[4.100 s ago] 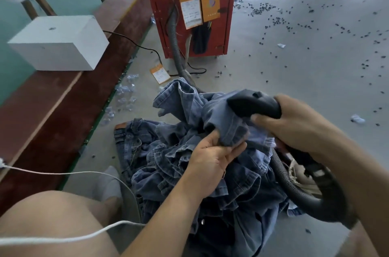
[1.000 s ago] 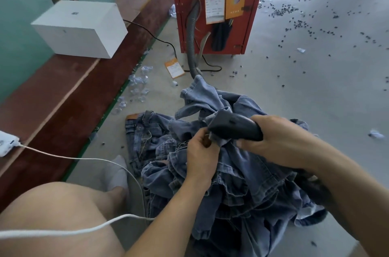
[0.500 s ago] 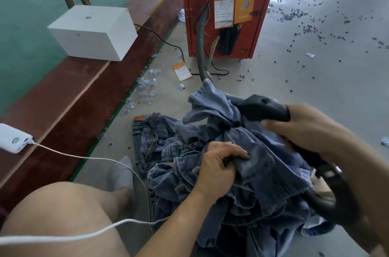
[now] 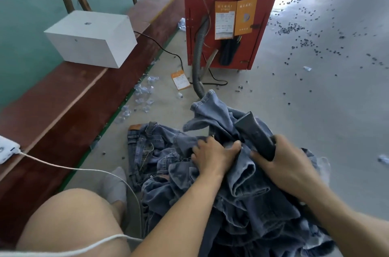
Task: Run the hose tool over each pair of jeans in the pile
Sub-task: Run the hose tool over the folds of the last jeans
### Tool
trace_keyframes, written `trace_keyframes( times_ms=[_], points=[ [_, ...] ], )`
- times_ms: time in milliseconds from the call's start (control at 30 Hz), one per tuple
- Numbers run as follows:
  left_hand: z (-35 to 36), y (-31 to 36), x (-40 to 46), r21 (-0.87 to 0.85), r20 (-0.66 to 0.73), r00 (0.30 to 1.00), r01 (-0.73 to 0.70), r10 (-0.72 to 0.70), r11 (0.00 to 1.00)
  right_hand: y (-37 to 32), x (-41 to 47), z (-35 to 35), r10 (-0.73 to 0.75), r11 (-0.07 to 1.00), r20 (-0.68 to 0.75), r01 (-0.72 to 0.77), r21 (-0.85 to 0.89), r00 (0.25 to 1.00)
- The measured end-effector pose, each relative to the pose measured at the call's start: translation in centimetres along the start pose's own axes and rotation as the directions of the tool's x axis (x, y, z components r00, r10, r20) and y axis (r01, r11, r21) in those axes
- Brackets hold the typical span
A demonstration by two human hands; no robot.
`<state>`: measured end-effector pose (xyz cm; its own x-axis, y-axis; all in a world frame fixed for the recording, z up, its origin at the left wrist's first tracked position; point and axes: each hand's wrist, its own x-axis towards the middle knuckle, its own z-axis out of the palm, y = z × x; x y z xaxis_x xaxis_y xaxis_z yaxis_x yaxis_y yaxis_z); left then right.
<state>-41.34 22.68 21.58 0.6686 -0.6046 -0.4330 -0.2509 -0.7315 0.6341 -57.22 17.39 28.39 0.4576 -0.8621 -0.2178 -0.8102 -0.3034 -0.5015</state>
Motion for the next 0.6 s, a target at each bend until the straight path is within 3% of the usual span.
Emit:
trace_keyframes(
  times_ms=[67,133,200,267,367,500,533,600],
  points=[
    [0.2,0.5,1.2,-0.005,-0.005,0.995,-0.101,0.101,0.995,0.2,-0.5,0.5,0.024,0.997,-0.047,-0.021,0.069,0.999],
    [0.5,0.7,2.0,-0.334,0.074,0.979,-0.155,0.189,0.930,0.3,-0.4,0.0,0.075,0.991,-0.085,-0.065,0.114,0.994],
    [0.3,0.3,2.3,-0.660,0.152,0.976,-0.018,0.157,0.751,0.4,-0.2,-0.6,0.113,0.986,-0.095,-0.100,0.133,0.989],
    [0.1,0.0,2.5,-0.810,0.243,0.957,0.110,0.160,0.576,0.6,0.0,-1.3,0.133,0.979,-0.108,-0.114,0.170,0.985],
    [0.1,-0.5,1.4,-0.781,0.294,0.940,0.131,0.174,0.611,0.6,0.0,-3.2,0.122,0.973,-0.114,-0.095,0.212,0.986],
    [2.3,-2.0,-2.5,-0.552,0.023,0.949,-0.250,0.314,0.795,0.7,-1.2,-6.6,0.070,0.964,-0.088,-0.045,0.261,0.994],
    [2.1,-2.4,-3.0,-0.506,-0.007,0.933,-0.313,0.360,0.803,0.7,-1.4,-6.9,0.048,0.962,-0.077,-0.025,0.271,0.996],
    [1.4,-2.6,-4.1,-0.541,-0.006,0.842,-0.456,0.539,0.707,1.1,-2.2,-7.5,0.029,0.962,-0.062,-0.011,0.273,0.998]
  ],
)
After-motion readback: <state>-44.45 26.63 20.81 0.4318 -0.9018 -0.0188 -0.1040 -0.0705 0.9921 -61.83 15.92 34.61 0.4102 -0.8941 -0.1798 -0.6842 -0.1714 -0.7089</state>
